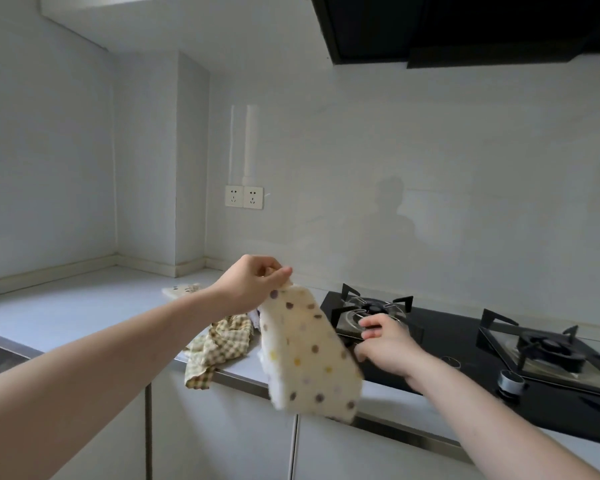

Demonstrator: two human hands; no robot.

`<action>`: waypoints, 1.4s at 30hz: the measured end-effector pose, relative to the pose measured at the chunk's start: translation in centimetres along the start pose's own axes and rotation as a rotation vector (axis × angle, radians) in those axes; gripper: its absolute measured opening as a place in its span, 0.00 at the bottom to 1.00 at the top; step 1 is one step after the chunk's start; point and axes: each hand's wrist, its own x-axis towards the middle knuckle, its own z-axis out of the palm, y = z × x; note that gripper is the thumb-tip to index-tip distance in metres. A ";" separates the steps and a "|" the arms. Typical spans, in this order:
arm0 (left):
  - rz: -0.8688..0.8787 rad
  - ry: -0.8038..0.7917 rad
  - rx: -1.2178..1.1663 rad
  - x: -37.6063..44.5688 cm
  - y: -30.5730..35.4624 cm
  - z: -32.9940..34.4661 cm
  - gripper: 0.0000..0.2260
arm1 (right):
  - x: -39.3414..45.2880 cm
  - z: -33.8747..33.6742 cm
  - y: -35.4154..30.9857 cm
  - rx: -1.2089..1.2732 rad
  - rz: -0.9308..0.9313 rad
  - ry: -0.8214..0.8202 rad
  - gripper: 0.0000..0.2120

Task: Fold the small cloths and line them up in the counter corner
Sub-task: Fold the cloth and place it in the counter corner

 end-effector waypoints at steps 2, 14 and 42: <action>0.029 0.002 0.032 0.3 0.8 0.7 0.14 | -0.8 1.6 -1.2 0.061 -0.113 -0.047 0.29; 0.045 -0.130 0.130 0.6 2.5 0.4 0.14 | -1.7 4.3 -4.4 0.226 -0.298 -0.150 0.04; 0.015 -0.328 0.674 1.6 -0.4 2.5 0.13 | 1.0 -3.5 -1.4 -0.424 -0.174 -0.106 0.09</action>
